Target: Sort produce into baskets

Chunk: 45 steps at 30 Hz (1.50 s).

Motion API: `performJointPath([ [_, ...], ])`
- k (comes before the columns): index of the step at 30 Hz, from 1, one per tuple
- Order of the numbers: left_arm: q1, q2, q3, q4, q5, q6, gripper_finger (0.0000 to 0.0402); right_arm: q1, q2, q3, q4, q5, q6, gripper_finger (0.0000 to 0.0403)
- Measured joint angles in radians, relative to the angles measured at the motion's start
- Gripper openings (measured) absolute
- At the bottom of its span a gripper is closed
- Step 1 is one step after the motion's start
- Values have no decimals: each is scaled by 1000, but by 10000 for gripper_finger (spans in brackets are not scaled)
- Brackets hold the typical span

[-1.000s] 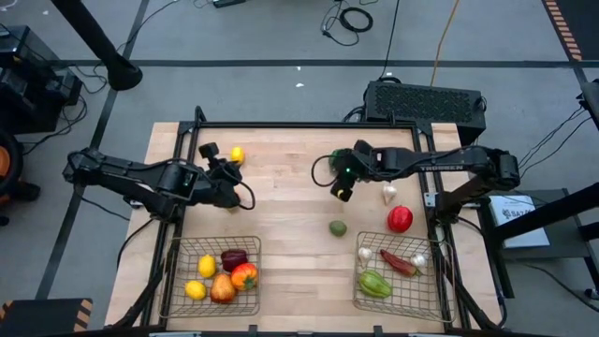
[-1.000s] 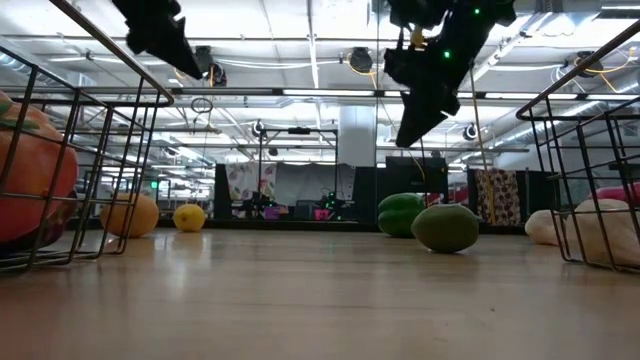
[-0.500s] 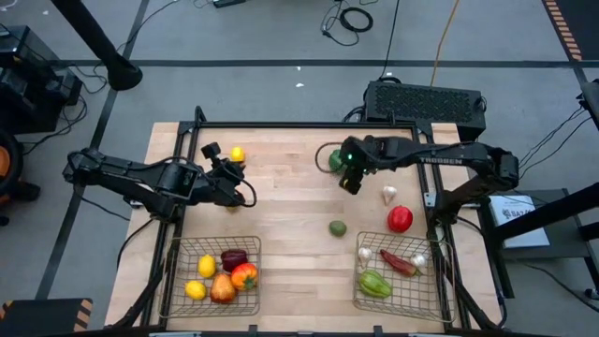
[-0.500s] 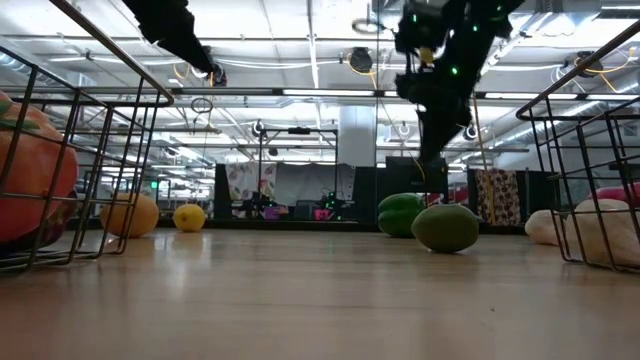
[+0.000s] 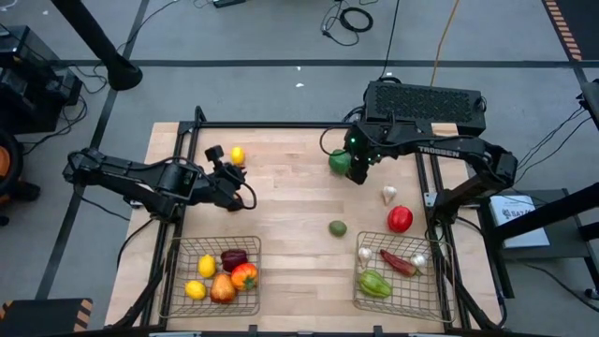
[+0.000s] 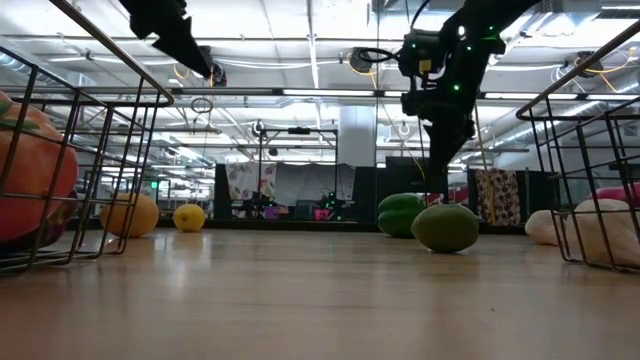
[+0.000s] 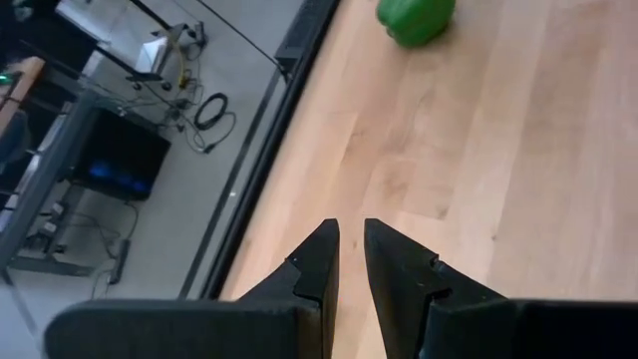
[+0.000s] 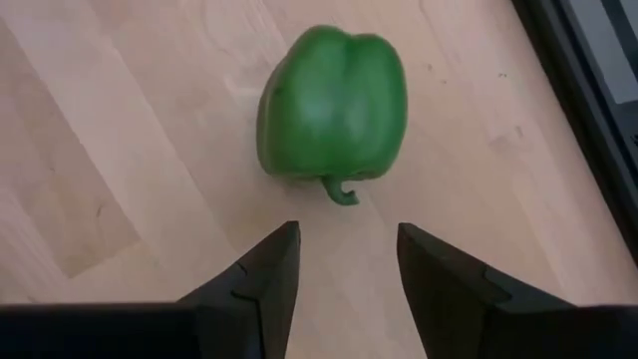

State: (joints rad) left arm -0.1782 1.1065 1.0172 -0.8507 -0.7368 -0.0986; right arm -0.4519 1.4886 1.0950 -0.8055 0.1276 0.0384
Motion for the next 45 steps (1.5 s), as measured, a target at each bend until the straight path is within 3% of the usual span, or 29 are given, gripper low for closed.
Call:
performJointPath([
  [6, 0, 0, 0, -4, 4, 0, 61, -7, 14, -5, 3, -2, -40, 162],
  [10, 0, 0, 0, -4, 4, 0, 61, -10, 10, -68, 89, 2, -122, 162],
  [15, 0, 0, 0, -17, 4, 0, 61, -16, 5, -158, 121, 2, -95, 162],
  [22, 0, 0, 0, -18, 3, 0, 61, -16, 6, -262, 315, 9, -91, 162],
  [29, 0, 0, 0, 4, -1, 6, 61, -18, 6, -272, 399, 83, -161, 162],
  [36, 0, 0, 0, 11, -3, 9, 61, -18, 6, -272, 399, 82, -177, 162],
  [45, 0, 0, 0, 5, -3, 10, 61, -46, 15, -272, 433, 1, -147, 162],
])
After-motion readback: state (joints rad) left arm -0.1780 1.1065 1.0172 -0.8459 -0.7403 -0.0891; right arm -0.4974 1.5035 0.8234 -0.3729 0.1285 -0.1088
